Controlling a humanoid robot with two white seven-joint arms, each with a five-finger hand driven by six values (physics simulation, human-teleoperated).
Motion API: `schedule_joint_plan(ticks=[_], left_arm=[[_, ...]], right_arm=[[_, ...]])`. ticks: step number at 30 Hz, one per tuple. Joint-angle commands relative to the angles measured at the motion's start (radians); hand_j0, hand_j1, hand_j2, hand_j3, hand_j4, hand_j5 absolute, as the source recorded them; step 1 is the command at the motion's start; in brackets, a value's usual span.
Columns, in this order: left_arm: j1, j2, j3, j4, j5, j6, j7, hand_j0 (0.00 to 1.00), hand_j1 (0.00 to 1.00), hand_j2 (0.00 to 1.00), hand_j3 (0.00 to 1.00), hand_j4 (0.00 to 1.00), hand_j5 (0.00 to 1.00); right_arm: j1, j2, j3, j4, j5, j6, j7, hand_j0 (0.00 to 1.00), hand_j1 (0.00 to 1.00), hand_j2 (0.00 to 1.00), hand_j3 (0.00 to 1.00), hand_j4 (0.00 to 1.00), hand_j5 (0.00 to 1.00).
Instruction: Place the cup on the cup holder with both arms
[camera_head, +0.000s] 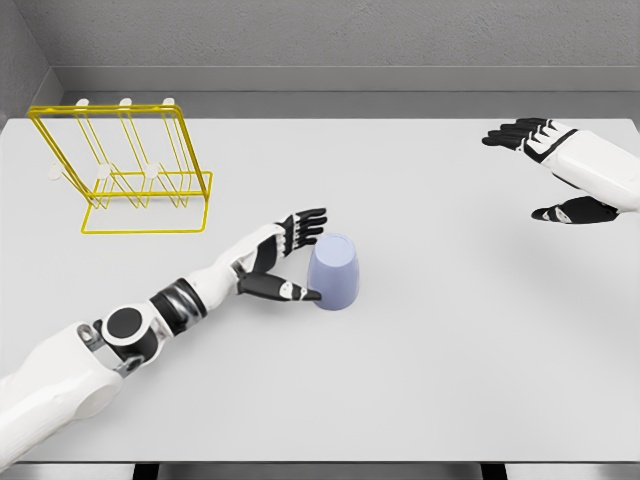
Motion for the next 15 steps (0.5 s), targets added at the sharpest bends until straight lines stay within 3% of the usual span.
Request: schedule_joint_plan(ticks=[1, 15], left_arm=[[0.000, -0.003, -0.007, -0.002, 0.001, 0.000, 0.000, 1.00, 1.00, 1.00, 1.00, 1.00, 1.00], [0.002, -0.015, -0.028, -0.014, 0.001, 0.003, 0.000, 1.00, 1.00, 1.00, 1.00, 1.00, 1.00]], right_arm=[[0.000, -0.001, 0.000, -0.001, -0.007, 0.002, -0.001, 1.00, 1.00, 1.00, 1.00, 1.00, 1.00], [0.002, -0.001, 0.000, -0.001, -0.007, 0.002, -0.001, 1.00, 1.00, 1.00, 1.00, 1.00, 1.00]])
